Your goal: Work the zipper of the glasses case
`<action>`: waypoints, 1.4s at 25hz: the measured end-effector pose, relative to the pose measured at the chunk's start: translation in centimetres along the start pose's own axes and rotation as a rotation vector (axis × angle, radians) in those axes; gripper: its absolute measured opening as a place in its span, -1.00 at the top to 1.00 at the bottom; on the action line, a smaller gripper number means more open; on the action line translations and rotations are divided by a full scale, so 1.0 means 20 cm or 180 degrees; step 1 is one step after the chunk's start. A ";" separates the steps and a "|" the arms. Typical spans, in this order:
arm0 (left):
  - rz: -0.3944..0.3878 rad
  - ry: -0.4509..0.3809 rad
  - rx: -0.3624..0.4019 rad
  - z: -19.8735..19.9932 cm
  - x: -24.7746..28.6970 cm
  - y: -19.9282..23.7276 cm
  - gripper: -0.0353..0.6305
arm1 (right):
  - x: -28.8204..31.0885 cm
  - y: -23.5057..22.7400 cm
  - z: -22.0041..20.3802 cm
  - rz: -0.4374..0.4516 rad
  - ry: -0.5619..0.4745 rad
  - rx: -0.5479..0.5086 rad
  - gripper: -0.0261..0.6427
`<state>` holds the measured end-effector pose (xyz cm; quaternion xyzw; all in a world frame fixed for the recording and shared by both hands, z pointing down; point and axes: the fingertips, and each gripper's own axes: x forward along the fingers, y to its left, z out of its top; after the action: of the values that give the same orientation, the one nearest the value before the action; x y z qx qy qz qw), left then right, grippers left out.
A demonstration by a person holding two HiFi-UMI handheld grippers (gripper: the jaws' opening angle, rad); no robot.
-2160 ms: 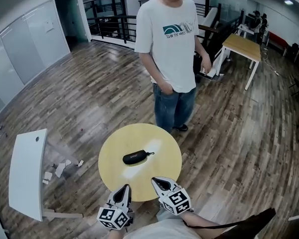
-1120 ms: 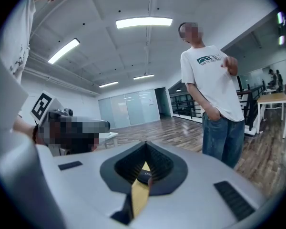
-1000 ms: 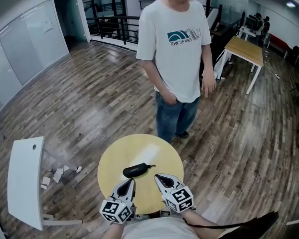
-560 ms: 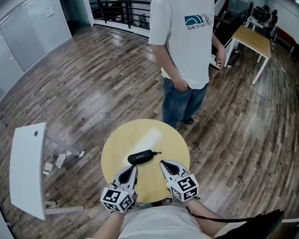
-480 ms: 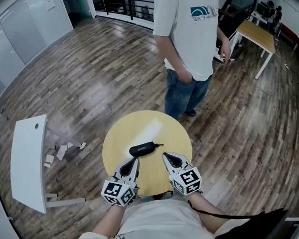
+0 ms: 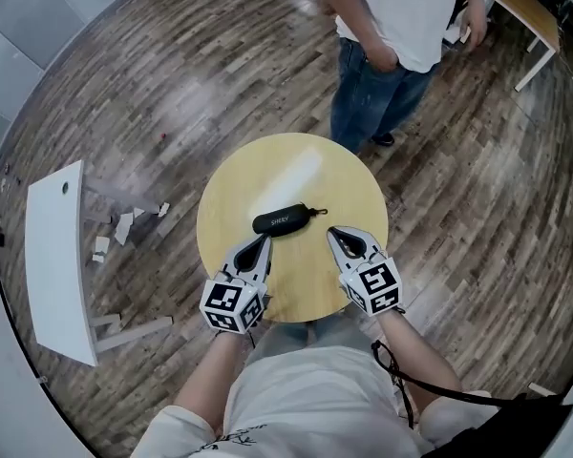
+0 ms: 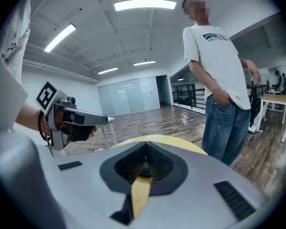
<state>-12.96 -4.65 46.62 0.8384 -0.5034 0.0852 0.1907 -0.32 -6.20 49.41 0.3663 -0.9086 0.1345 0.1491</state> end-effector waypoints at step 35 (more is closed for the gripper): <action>-0.0094 0.1587 0.0134 -0.81 0.57 0.40 0.88 | 0.93 -0.16 -0.73 0.2817 0.1331 -0.5366 0.59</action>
<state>-13.69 -10.68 67.08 0.8026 -0.4265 0.2971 0.2928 -8.42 -14.90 70.20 -0.2662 -0.7175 -0.4537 0.4566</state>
